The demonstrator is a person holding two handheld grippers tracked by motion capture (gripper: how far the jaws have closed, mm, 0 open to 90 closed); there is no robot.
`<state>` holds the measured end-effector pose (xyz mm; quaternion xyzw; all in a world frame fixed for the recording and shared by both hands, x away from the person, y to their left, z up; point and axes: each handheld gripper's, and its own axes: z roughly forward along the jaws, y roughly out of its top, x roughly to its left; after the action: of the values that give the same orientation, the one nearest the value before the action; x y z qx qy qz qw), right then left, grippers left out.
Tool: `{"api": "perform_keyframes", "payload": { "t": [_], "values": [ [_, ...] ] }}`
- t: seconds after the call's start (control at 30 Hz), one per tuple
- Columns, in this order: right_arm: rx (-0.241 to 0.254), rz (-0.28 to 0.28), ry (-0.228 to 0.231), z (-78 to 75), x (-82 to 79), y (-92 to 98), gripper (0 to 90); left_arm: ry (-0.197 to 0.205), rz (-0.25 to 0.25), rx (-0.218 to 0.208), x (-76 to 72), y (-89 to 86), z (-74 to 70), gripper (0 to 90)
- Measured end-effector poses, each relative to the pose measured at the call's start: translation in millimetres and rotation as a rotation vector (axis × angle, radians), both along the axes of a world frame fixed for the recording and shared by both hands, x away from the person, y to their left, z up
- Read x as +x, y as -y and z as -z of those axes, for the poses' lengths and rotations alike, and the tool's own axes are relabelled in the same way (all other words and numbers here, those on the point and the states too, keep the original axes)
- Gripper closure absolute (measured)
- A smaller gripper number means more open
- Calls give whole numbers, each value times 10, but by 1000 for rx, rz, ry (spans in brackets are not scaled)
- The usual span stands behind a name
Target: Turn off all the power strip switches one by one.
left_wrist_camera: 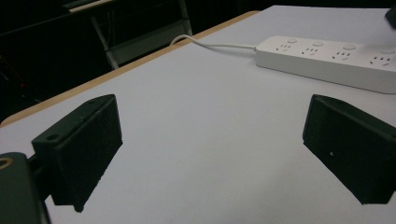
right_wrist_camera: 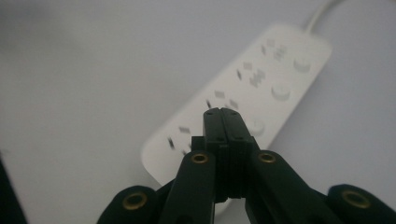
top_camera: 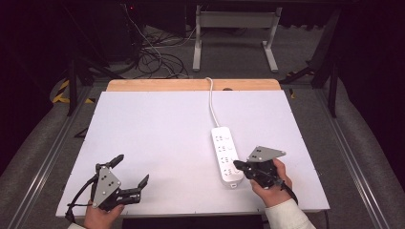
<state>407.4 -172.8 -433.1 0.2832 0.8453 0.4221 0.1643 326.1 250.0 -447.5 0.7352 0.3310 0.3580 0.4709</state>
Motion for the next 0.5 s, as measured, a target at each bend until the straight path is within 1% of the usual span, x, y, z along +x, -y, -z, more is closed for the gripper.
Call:
{"api": "perform_keyframes", "payload": {
  "t": [0.03,0.07,0.1,0.17,0.2,0.23,0.3,0.33,0.37,0.43,0.5],
  "values": [
    [29,-11,25,-78,-27,6,900,-1,-1,0,4,0,1,53],
    [32,-17,41,-128,-43,2,900,-2,-2,-4,9,1,1,53],
    [33,-25,38,-146,-51,-4,900,-3,-3,-9,11,2,1,53],
    [22,-36,41,-118,-52,-9,900,3,-4,-14,7,-3,-7,53],
    [20,-40,36,-95,-44,-6,890,3,-6,-18,0,-3,-9,53],
    [25,-44,36,-77,-37,-3,808,6,-7,-21,-6,-4,-11,53],
    [25,-52,65,-69,-34,2,790,9,-5,-17,-11,-14,-16,53],
    [39,-53,67,-76,-40,4,768,9,-7,-23,-13,-15,-16,53],
    [49,-56,78,-84,-42,9,721,7,-6,-25,-14,-18,-16,53],
    [85,-53,111,-93,-36,31,592,9,-4,-27,-8,-22,-18,53],
    [126,-53,132,-92,-21,63,500,7,-3,-30,-7,-21,-16,53]
  ]
}}
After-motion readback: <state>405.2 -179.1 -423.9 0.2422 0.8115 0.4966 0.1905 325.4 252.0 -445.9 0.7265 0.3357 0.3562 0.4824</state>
